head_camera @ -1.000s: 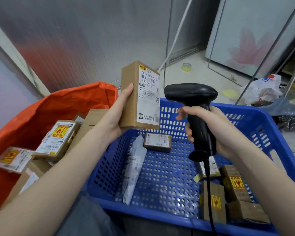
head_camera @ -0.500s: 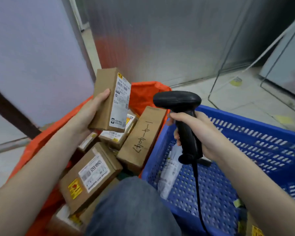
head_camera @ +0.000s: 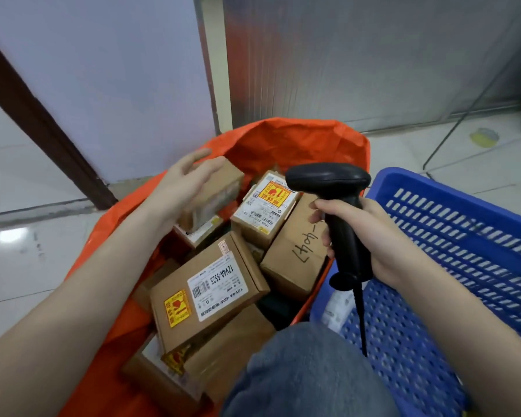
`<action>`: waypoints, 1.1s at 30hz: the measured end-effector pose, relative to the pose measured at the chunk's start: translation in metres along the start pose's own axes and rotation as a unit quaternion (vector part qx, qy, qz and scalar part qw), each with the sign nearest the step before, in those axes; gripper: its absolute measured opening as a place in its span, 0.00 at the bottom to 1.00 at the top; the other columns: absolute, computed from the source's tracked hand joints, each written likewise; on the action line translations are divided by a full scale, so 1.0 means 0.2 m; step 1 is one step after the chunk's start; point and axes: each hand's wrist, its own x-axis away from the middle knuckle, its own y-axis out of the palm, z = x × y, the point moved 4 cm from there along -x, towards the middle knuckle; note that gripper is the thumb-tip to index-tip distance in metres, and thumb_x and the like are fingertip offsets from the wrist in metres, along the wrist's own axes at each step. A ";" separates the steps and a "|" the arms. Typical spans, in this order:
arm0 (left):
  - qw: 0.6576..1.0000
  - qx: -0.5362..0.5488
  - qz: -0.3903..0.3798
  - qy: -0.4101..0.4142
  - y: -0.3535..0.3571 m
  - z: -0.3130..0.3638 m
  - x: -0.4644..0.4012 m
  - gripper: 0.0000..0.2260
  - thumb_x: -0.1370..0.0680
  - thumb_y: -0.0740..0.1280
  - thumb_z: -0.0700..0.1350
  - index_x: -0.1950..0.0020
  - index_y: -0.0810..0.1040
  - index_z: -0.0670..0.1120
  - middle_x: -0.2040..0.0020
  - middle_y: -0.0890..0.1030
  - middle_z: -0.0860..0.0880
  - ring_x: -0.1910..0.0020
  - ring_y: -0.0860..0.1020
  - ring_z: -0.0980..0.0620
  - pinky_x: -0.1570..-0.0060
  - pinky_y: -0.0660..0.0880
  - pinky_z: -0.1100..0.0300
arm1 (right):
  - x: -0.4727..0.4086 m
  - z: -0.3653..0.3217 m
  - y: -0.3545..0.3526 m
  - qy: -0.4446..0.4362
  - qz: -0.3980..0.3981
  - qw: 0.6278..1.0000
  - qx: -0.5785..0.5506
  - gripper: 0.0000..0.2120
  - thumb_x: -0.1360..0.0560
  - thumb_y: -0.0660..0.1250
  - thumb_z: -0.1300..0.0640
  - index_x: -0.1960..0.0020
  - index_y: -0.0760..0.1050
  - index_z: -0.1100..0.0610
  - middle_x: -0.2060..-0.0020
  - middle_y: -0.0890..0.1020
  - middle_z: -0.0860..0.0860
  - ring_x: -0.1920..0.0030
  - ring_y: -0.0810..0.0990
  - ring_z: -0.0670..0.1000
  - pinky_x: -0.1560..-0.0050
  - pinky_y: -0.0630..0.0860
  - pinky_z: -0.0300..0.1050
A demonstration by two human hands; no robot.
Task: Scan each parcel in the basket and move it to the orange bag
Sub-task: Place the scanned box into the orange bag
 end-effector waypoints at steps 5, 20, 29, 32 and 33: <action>0.999 0.005 -0.038 0.039 0.11 0.12 0.06 0.24 0.30 0.71 0.62 0.35 0.75 0.59 0.38 0.78 0.55 0.37 0.76 0.57 0.41 0.70 0.61 | 0.09 -0.05 -0.10 -0.010 0.025 1.000 -0.002 0.10 0.25 0.68 0.56 0.50 0.76 0.63 0.59 0.81 0.57 0.71 0.75 0.49 0.71 0.74 0.44; 0.967 -0.007 -0.213 0.139 1.17 0.68 0.60 0.14 0.21 0.65 0.51 0.36 0.75 0.56 0.43 0.80 0.59 0.42 0.77 0.62 0.46 0.69 0.66 | 0.84 -0.11 -1.04 -0.060 0.177 0.982 0.007 0.15 0.27 0.70 0.51 0.53 0.78 0.65 0.63 0.79 0.62 0.70 0.74 0.55 0.67 0.72 0.49; 0.933 -0.064 -0.343 0.086 2.00 0.49 0.79 0.18 0.24 0.66 0.58 0.34 0.73 0.59 0.36 0.76 0.59 0.36 0.73 0.60 0.37 0.67 0.59 | 1.21 0.23 -1.69 -0.032 0.269 0.962 -0.024 0.15 0.27 0.69 0.54 0.50 0.76 0.66 0.60 0.79 0.59 0.71 0.74 0.52 0.73 0.72 0.44; 0.926 -0.090 -0.363 0.051 2.21 0.36 0.80 0.21 0.24 0.66 0.59 0.32 0.71 0.58 0.34 0.74 0.58 0.34 0.71 0.58 0.35 0.66 0.57 | 1.23 0.41 -1.86 -0.004 0.297 0.955 -0.028 0.18 0.27 0.69 0.54 0.51 0.74 0.70 0.60 0.76 0.64 0.73 0.72 0.54 0.73 0.70 0.43; 0.923 -0.099 -0.368 0.042 2.27 0.31 0.80 0.20 0.23 0.65 0.58 0.31 0.71 0.58 0.33 0.74 0.58 0.33 0.71 0.57 0.35 0.65 0.57 | 1.23 0.47 -1.91 0.005 0.307 0.951 -0.028 0.17 0.27 0.69 0.54 0.52 0.74 0.69 0.61 0.76 0.64 0.73 0.72 0.54 0.73 0.70 0.43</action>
